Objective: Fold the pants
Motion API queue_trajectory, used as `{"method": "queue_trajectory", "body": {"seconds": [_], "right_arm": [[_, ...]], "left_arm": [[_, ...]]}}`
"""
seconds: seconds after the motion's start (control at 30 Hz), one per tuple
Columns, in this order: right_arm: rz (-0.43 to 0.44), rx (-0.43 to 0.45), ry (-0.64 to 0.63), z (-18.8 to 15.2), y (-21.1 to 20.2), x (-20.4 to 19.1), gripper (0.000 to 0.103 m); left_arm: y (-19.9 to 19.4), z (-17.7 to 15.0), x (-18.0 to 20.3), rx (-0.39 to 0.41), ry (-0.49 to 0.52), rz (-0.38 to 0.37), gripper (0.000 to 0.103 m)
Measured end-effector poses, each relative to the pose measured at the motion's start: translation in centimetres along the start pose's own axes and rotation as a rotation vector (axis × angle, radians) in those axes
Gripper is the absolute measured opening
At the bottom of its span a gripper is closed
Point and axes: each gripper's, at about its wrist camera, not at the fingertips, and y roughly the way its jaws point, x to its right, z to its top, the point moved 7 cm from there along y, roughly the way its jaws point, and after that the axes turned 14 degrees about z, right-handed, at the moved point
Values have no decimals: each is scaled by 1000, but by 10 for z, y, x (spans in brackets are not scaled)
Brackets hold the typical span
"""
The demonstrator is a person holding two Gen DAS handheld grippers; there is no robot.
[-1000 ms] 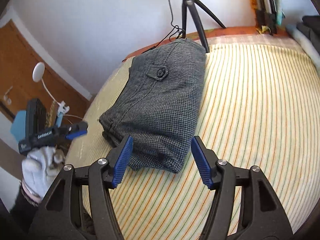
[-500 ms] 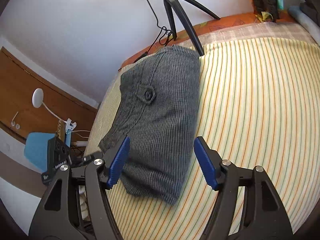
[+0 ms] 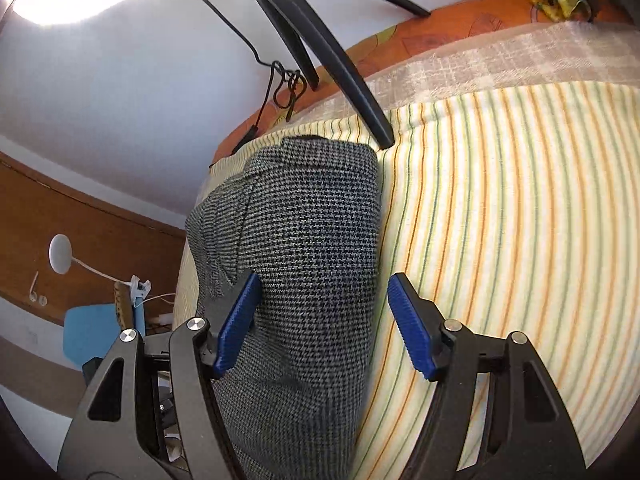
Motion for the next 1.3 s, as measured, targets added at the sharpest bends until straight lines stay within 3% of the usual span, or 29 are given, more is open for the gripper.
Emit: {"method": "queue_trajectory", "body": {"seconds": [0.23,0.3,0.5,0.63,0.7,0.77,0.87,1.07,1.3], "right_arm": [[61,0,10,3,12,-4,70],[59,-7,-3,4,17,-6,71],[125,12,30,6,14,1,71],[108,11,19,7,19,-3,71],[102,-1,15,7,22,-7,60],[85,0,10,8,23,-9,41],[61,7,-25,8,20,-16,30],[-28,22,-166,6,13,-44,22],[-79,51,-315,2,-2,-87,20]], "left_arm": [[3,3,13,74,31,51,71],[2,5,18,90,47,49,58],[0,6,18,117,98,51,52],[4,5,21,130,111,54,44],[0,4,26,148,135,55,40],[-3,3,32,173,176,66,38],[-4,1,32,192,205,74,37],[-12,-5,39,229,243,74,34],[-31,-12,57,309,353,77,33]]}}
